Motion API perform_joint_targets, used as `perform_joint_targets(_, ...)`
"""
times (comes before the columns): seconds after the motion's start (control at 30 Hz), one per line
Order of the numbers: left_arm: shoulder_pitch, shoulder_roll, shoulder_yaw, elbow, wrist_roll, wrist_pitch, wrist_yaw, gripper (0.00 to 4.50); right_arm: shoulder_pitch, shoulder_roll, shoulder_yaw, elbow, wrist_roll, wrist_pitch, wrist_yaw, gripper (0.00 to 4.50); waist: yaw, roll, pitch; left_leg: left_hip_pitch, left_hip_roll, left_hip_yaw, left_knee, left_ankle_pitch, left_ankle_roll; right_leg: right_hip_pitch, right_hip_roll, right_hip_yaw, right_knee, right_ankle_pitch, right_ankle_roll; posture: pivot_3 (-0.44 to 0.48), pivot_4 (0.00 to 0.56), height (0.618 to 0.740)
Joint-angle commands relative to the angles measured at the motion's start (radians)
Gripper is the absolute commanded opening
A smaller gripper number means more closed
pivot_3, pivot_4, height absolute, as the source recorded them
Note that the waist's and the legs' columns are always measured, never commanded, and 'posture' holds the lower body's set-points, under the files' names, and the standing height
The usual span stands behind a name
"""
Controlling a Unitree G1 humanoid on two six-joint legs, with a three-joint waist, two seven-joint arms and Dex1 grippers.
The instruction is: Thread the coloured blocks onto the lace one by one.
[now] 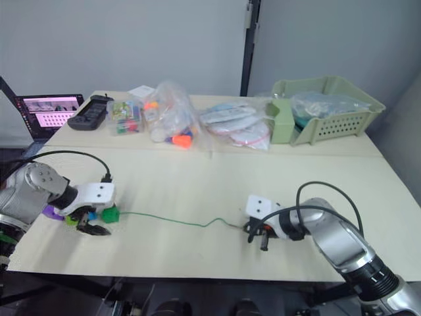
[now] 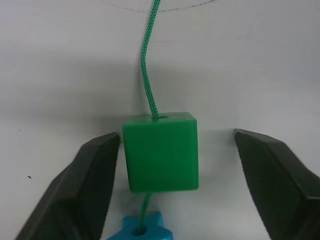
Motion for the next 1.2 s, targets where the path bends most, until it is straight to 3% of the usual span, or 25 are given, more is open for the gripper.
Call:
perform_joint_targets(0.03,0.003,-0.001,0.006,-0.022,0.008,0.018,0.016,2.58,-0.004,-0.011,-0.032,-0.023,0.013,-0.005,0.005,0.0,0.0,0.0,0.0,0.0,0.0,0.0,0.0,0.0,0.0,0.0,0.0,0.0,0.0,0.0,0.0,0.0,0.15,0.734)
perform_joint_targets(0.17,-0.003,-0.002,0.007,-0.016,0.004,0.026,0.02,1.24,-0.001,-0.022,-0.033,-0.014,0.008,-0.016,0.013,0.0,-0.002,0.0,0.0,0.0,0.0,0.0,0.0,0.0,0.0,0.0,0.0,0.0,0.0,0.0,0.0,0.0,0.15,0.734)
perform_joint_targets(0.2,-0.003,0.0,0.007,-0.011,0.003,0.021,0.018,1.2,0.001,-0.031,-0.036,-0.008,0.006,-0.023,0.017,0.0,-0.002,0.0,0.0,0.0,0.0,0.0,0.0,0.0,0.0,0.0,0.0,0.0,0.0,0.0,0.0,0.0,0.15,0.734)
perform_joint_targets(0.43,0.003,0.029,0.001,0.022,0.022,-0.049,0.01,1.2,0.054,-0.12,-0.113,0.063,0.005,-0.119,0.048,0.0,-0.002,0.0,0.0,0.0,0.0,0.0,0.0,0.0,0.0,0.0,0.0,0.0,0.0,0.0,0.0,0.0,0.15,0.734)
perform_joint_targets(0.67,0.013,0.062,-0.014,0.055,0.052,-0.113,-0.004,1.2,0.092,-0.219,-0.186,0.256,-0.041,-0.327,0.081,0.0,-0.008,0.0,0.0,0.001,0.001,0.001,-0.001,0.0,0.0,0.0,0.0,0.0,0.0,0.0,0.0,0.0,0.15,0.734)
perform_joint_targets(0.9,0.02,0.067,-0.016,0.064,0.062,-0.12,-0.007,1.2,0.04,-0.206,-0.19,0.441,-0.085,-0.507,0.091,0.0,-0.01,0.0,0.0,0.001,0.001,0.002,-0.001,0.0,0.0,0.0,0.001,0.001,0.0,0.0,0.0,0.0,0.15,0.734)
perform_joint_targets(1.2,0.03,0.059,0.004,0.04,0.017,-0.095,-0.036,1.2,0.025,-0.143,-0.15,0.461,-0.101,-0.539,0.131,0.0,-0.014,0.001,0.0,0.002,0.001,0.002,-0.001,0.0,0.0,0.0,0.001,0.002,0.0,0.0,0.0,0.0,0.15,0.734)
